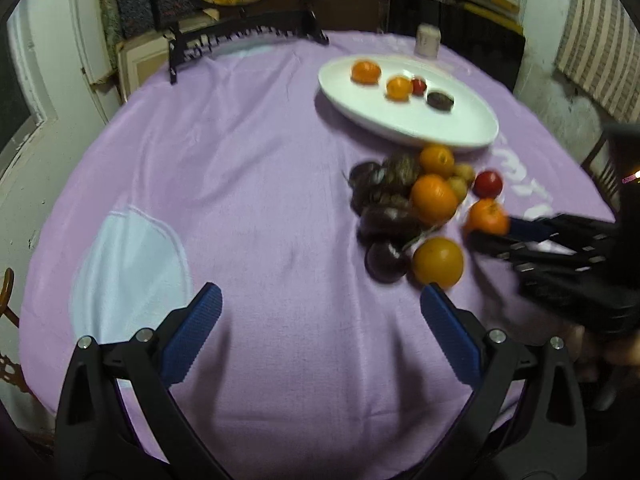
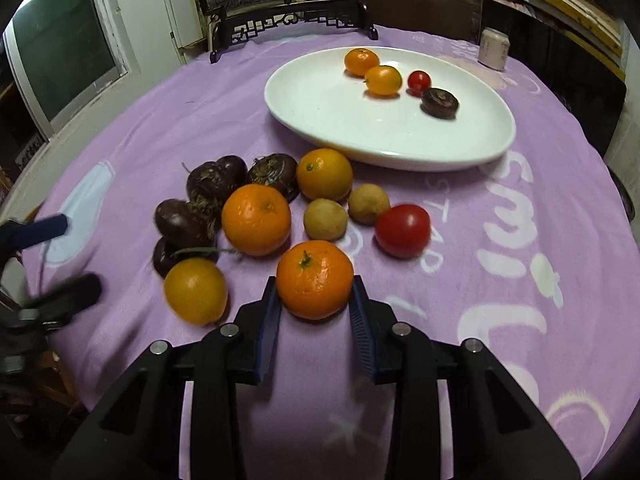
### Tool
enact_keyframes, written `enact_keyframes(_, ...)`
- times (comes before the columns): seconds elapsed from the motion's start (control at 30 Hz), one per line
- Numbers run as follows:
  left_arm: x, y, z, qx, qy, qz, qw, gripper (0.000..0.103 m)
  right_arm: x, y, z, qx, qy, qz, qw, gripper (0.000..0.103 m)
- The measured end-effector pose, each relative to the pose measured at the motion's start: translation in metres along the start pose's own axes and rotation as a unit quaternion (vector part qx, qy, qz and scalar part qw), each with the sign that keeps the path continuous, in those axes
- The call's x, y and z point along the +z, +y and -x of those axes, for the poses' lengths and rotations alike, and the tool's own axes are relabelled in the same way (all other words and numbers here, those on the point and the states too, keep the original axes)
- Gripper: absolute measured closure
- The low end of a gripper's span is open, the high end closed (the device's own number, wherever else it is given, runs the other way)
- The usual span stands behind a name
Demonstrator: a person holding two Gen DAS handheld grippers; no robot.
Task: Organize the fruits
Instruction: 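Grasp a tangerine with the right tool while the left grasps a dark stemmed plum, then carry the tangerine and plum over the white plate with both tools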
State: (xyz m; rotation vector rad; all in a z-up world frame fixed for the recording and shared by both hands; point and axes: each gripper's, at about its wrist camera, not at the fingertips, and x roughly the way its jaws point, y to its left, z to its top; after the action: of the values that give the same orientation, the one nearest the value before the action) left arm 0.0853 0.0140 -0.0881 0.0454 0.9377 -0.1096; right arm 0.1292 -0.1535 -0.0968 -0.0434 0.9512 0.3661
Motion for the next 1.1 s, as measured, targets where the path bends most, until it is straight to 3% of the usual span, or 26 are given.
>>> enact_keyframes(0.17,0.001,-0.007,-0.025,-0.015,0.024,-0.004,0.9996,0.003,-0.011,-0.012,0.024,-0.004,-0.015,-0.02,1.0,0.067)
enact_keyframes(0.27,0.005,-0.01,-0.037,-0.017,0.03,-0.008,0.9994,0.016,-0.015,-0.021,0.032,-0.006,-0.02,-0.034,0.999,0.067)
enact_keyframes(0.37,0.009,-0.015,-0.041,-0.014,0.021,-0.017,0.9995,0.02,-0.019,-0.027,0.037,-0.006,-0.022,-0.043,0.999,0.067)
enact_keyframes(0.47,0.014,-0.02,-0.041,-0.033,0.014,-0.021,0.9992,0.036,-0.021,-0.029,0.039,-0.003,-0.023,-0.045,0.999,0.067)
enact_keyframes(0.53,0.015,-0.024,-0.04,-0.035,0.014,-0.026,0.999,0.066,-0.02,-0.028,0.039,-0.001,-0.023,-0.046,0.999,0.067)
enact_keyframes(0.57,0.015,-0.025,-0.038,-0.038,0.014,-0.028,0.9988,0.075,-0.02,-0.029,0.04,0.001,-0.023,-0.047,0.999,0.067)
enact_keyframes(0.87,0.013,-0.013,-0.013,-0.058,0.009,0.001,0.9983,0.074,-0.017,-0.025,0.05,0.008,-0.038,-0.042,0.998,0.067)
enact_keyframes(1.1,0.028,-0.014,0.015,-0.077,-0.022,-0.004,0.9968,0.074,-0.011,-0.023,0.055,0.012,-0.049,-0.04,0.998,0.067)
